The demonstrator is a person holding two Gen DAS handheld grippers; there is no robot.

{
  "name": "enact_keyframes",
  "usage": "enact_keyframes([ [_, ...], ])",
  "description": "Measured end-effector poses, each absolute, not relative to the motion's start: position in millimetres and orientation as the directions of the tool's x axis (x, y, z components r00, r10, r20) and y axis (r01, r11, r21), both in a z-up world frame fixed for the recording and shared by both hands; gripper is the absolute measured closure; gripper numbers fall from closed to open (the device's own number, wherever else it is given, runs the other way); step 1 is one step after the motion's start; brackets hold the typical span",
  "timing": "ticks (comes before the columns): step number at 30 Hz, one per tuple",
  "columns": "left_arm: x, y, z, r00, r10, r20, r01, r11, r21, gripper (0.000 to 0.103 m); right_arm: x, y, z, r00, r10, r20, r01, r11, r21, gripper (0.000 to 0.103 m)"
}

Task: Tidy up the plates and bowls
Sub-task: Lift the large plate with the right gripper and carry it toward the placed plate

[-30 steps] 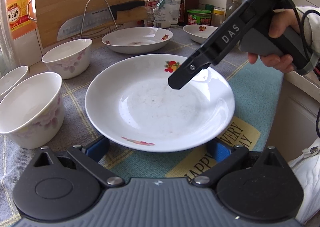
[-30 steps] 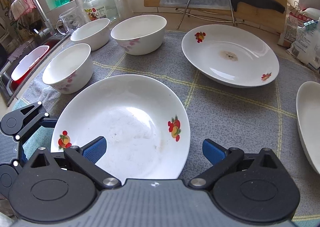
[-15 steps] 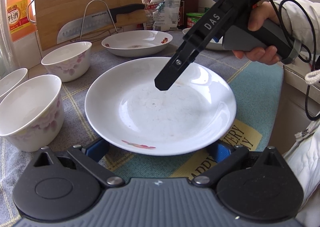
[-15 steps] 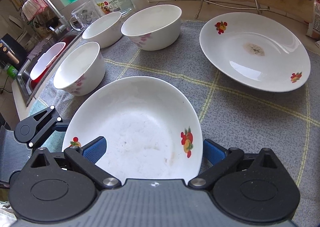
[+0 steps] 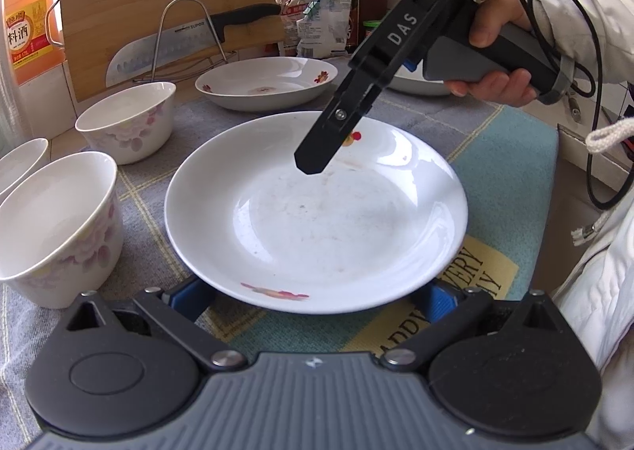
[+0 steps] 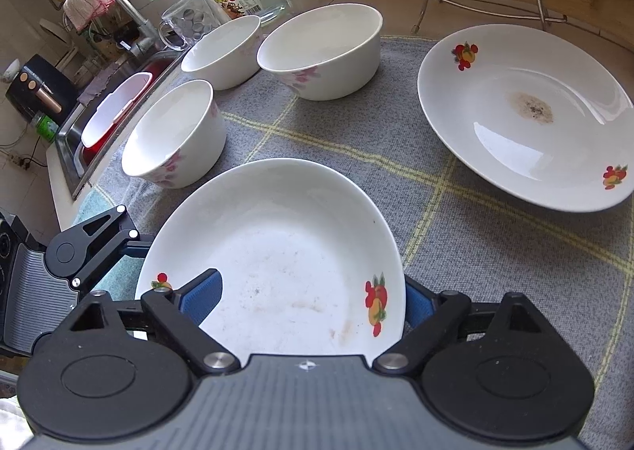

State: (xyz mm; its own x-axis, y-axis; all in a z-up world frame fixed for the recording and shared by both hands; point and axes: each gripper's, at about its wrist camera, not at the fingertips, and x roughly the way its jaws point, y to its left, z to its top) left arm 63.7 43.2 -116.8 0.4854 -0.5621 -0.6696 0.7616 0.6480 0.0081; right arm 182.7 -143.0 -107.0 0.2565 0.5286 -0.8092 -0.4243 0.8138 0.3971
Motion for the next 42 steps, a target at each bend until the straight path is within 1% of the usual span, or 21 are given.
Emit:
enact_keyframes([
  [10,65,41,-116,0.480,-0.557,-0.678,0.767,0.641,0.016,0.000,190,-147,-107,0.208,0.557,-0.804,-0.400,0.799,0.450,0.009],
  [26,67,34,-107,0.462,-0.556,-0.691,0.777,0.630,0.013,0.001,185,-153,-102,0.193,0.551,-0.812,-0.386,0.804,0.453,0.009],
  [42,73,-21,-78,0.457,-0.572,-0.681,0.798,0.602,0.029,0.001,171,-217,-75,0.248,0.549,-0.798,-0.382,0.812,0.440,0.008],
])
